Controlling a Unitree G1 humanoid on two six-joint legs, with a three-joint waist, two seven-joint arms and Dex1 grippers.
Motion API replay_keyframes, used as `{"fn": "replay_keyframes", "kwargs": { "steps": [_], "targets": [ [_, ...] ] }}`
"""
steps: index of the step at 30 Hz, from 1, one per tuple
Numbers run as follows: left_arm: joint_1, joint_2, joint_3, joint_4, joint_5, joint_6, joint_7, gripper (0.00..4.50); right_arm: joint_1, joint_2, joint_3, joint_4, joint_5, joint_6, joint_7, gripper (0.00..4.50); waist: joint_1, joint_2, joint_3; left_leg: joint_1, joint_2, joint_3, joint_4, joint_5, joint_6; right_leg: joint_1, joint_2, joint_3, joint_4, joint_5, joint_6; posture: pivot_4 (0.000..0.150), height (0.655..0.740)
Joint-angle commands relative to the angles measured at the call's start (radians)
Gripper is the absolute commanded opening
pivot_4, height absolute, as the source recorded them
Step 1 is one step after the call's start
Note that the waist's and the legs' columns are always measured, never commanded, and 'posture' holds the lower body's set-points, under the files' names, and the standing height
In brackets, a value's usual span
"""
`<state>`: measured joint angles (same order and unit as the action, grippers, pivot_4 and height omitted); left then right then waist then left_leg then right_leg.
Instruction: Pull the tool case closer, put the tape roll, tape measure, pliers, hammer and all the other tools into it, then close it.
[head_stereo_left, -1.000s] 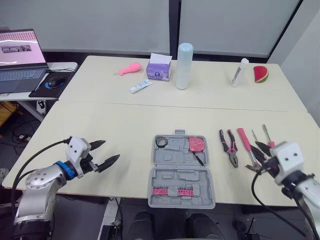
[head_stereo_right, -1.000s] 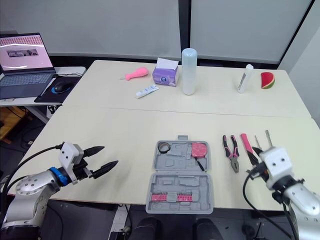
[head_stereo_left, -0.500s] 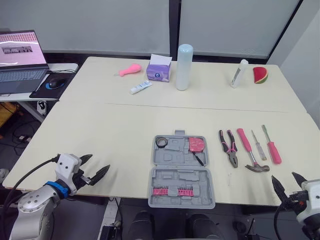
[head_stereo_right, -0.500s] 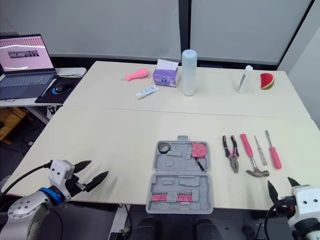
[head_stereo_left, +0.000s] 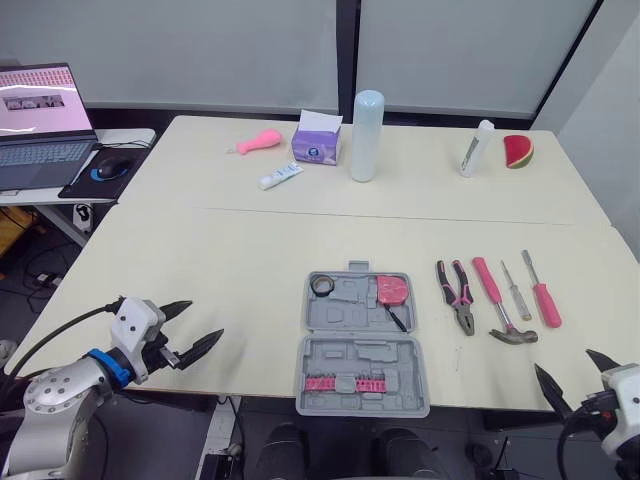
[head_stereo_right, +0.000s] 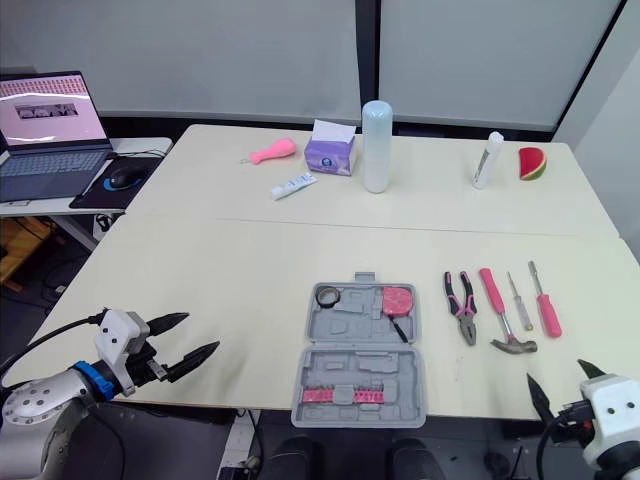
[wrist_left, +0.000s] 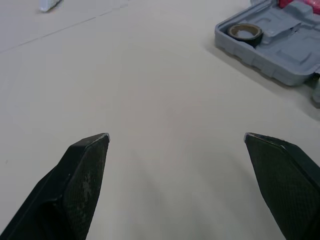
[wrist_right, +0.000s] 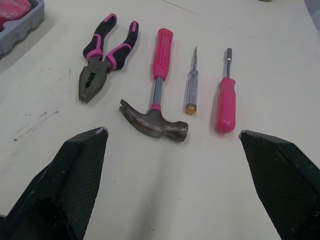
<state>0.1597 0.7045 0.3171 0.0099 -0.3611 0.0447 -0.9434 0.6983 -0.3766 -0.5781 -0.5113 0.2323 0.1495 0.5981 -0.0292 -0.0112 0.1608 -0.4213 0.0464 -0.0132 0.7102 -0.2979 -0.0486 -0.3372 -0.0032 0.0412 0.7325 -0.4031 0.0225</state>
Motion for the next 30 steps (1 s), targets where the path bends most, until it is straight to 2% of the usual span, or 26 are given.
{"fn": "replay_keyframes", "kwargs": {
  "steps": [1,5,10,19,23,30],
  "targets": [
    [-0.01,0.021,-0.002,-0.051,-0.03,0.003,-0.041,4.5,0.032,-0.028,-0.007,-0.016,0.02,-0.006,0.034,4.48,0.0,0.0,0.0,0.001,0.0,0.0,0.0,0.0,0.0,0.001,0.0,0.0,0.0,0.0,0.0,0.15,0.6921],
    [-0.029,0.071,-0.052,-0.148,-0.081,0.037,-0.16,4.5,-0.005,-0.051,0.08,-0.098,0.022,0.07,0.017,4.48,-0.003,0.0,0.0,0.003,0.0,0.001,-0.001,0.0,0.0,0.001,0.001,0.002,0.0,0.0,0.0,0.15,0.6921],
    [-0.137,0.108,-0.148,-0.224,-0.126,0.083,-0.268,4.5,-0.103,-0.056,0.199,-0.155,-0.009,0.168,-0.044,4.48,0.0,0.0,0.0,0.004,0.0,0.001,-0.001,0.0,0.0,0.002,0.001,0.002,0.0,0.0,0.0,0.15,0.6921],
    [-0.318,0.147,-0.283,-0.256,-0.16,0.164,-0.425,4.5,-0.255,-0.026,0.342,-0.142,-0.089,0.325,-0.191,4.48,-0.001,0.0,0.0,0.003,0.0,0.001,-0.001,0.0,0.0,0.002,0.003,0.002,0.0,0.0,0.0,0.15,0.6921],
    [-0.405,0.113,-0.336,-0.274,-0.177,0.195,-0.444,4.5,-0.334,-0.002,0.427,-0.059,-0.148,0.331,-0.249,4.48,0.0,0.0,0.0,0.003,0.0,0.001,-0.001,0.0,0.0,0.002,0.004,0.002,0.0,0.0,0.0,0.15,0.6921],
    [-0.475,0.065,-0.376,-0.272,-0.18,0.224,-0.448,4.5,-0.486,0.079,0.487,0.101,-0.211,0.34,-0.367,4.48,-0.001,0.0,0.0,0.003,0.0,0.001,-0.001,0.0,0.0,0.001,0.005,0.003,0.0,0.0,0.0,0.15,0.6921]
  ]
}}
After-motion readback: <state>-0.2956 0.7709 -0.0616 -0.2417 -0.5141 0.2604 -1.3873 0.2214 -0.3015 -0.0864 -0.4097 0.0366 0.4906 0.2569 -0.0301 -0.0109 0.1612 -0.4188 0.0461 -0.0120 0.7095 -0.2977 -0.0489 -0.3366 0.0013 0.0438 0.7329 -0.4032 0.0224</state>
